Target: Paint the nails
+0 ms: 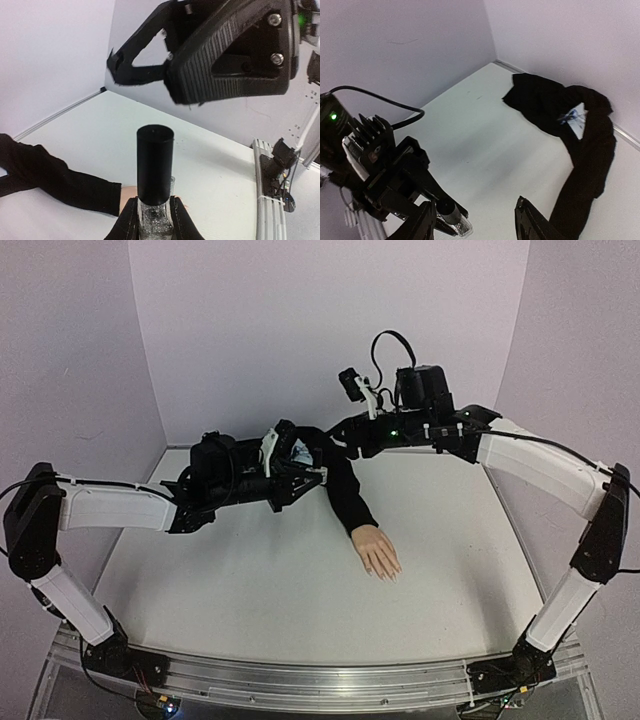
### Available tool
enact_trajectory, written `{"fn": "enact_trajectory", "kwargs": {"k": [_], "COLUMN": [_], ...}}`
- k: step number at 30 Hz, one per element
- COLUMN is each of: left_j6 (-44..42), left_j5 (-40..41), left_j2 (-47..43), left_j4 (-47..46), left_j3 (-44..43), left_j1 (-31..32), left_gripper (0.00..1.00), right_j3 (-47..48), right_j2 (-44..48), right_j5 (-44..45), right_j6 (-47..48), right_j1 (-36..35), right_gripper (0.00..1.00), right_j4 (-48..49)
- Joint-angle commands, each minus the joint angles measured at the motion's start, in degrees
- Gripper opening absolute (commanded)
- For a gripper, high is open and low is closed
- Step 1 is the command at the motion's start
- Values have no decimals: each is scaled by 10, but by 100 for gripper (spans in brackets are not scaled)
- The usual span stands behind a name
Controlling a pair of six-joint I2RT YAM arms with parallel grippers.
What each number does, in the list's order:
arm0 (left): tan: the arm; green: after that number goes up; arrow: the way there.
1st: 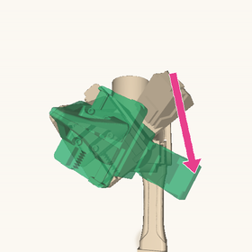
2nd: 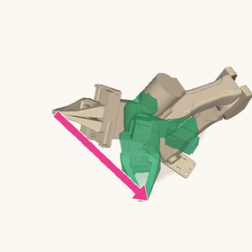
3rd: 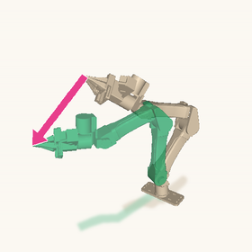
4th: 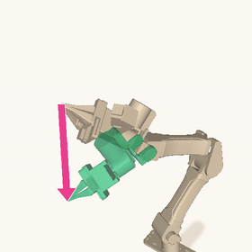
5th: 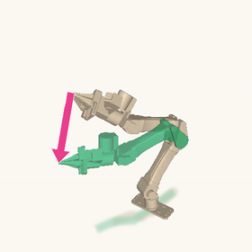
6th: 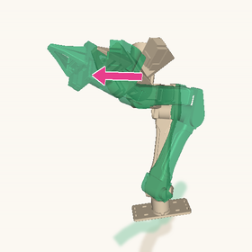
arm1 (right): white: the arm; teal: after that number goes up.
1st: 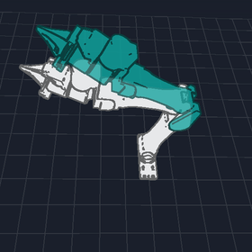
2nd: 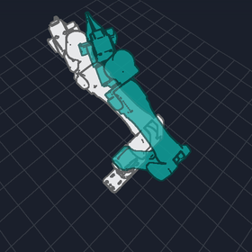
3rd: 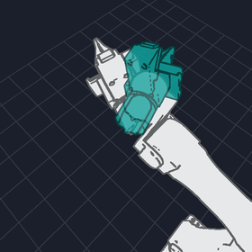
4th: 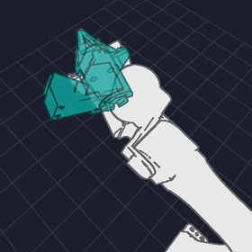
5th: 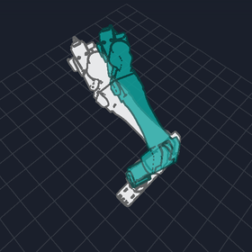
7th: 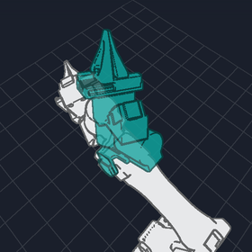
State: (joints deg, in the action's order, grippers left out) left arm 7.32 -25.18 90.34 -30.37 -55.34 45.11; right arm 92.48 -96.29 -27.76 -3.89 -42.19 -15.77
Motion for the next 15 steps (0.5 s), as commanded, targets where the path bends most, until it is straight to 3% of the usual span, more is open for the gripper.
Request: {"fn": "enact_trajectory", "kwargs": {"k": [1,5,9,12,15], "left_j6": [-6,-3,-4,-6,-6], "left_j5": [-74,-88,-92,-95,-96], "left_j2": [-25,-21,-17,-18,-19], "left_j4": [-22,-18,-13,-11,-9], "left_j3": [-17,-26,-33,-36,-38], "left_j1": [-1,-1,-1,-2,-3], "left_gripper": [0,0,0,0,0], "right_j3": [-3,13,27,24,20], "right_j2": [-3,-23,-43,-45,-43], "right_j5": [-207,-236,-253,-235,-230], "right_j6": [27,26,18,20,22], "right_j1": [-3,-3,-3,-3,-3], "right_gripper": [48,41,24,33,31], "right_j4": [-2,-2,-1,0,0]}}
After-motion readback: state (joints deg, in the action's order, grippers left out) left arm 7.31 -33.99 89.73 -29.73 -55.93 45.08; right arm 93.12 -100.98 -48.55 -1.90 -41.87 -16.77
